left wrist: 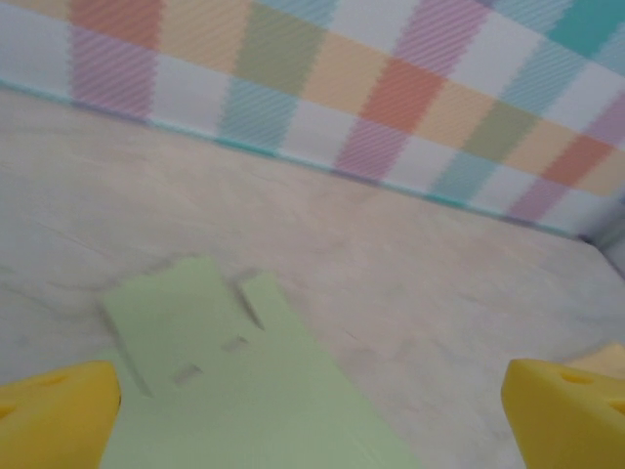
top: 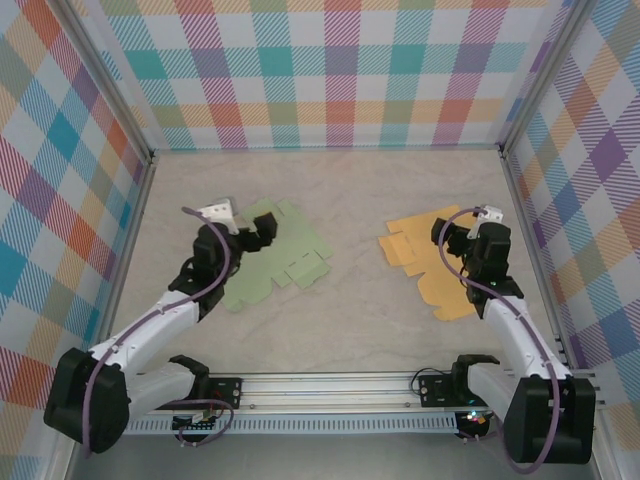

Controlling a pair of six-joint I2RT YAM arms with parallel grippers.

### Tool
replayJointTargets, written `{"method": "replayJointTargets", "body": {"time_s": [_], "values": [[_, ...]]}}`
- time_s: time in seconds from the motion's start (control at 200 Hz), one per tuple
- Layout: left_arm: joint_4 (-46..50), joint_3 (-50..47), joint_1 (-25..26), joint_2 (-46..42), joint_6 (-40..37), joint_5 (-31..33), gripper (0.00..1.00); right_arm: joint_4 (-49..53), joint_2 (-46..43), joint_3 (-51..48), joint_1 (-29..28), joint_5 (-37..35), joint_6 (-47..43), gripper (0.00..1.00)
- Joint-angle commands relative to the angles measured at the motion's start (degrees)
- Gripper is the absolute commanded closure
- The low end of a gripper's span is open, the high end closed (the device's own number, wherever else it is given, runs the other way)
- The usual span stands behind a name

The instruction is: Fold the paper box

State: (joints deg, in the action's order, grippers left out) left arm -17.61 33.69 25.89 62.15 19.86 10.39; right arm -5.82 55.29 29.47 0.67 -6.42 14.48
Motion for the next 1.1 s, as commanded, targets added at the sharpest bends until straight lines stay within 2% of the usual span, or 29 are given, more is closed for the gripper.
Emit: {"method": "replayJointTargets", "body": {"time_s": [0.0, 0.095, 0.225, 0.325, 0.455, 0.575, 0.69, 0.835, 1.095], "values": [[4.6, 5.3, 9.1, 4.5, 6.8, 7.9, 0.00, 11.4, -2.3, 2.6, -0.3, -1.3, 3.6, 0.00], [8.2, 10.4, 15.7, 11.7, 10.7, 11.7, 0.00, 14.0, -4.5, 2.9, -0.3, -2.1, 3.8, 0.00], [10.7, 18.1, 22.4, 21.7, 12.7, 12.0, 0.00, 17.3, -7.6, 3.0, -0.3, -3.4, 4.0, 0.00], [12.8, 22.9, 25.1, 27.9, 16.1, 11.4, 0.00, 18.8, -9.0, 3.2, -0.3, -4.0, 4.2, 0.00], [15.6, 27.6, 26.6, 34.9, 22.3, 8.7, 0.04, 20.1, -10.0, 3.6, -0.3, -4.0, 4.8, 0.00], [13.7, 30.7, 28.0, 40.8, 25.5, 5.0, 0.15, 19.4, -10.1, 3.2, -0.3, -3.3, 5.1, 0.00], [12.2, 36.0, 28.4, 47.3, 26.5, 0.1, 0.18, 19.4, -9.8, 3.1, -0.3, -2.7, 5.1, 0.00], [11.7, 41.2, 28.4, 54.1, 27.8, -4.0, 0.29, 19.8, -10.4, 3.0, -0.3, -2.2, 5.2, 0.00], [14.8, 50.2, 28.5, 62.3, 26.8, -5.1, 0.37, 19.1, -11.5, 2.7, -0.3, -1.1, 5.0, 0.00]]}}
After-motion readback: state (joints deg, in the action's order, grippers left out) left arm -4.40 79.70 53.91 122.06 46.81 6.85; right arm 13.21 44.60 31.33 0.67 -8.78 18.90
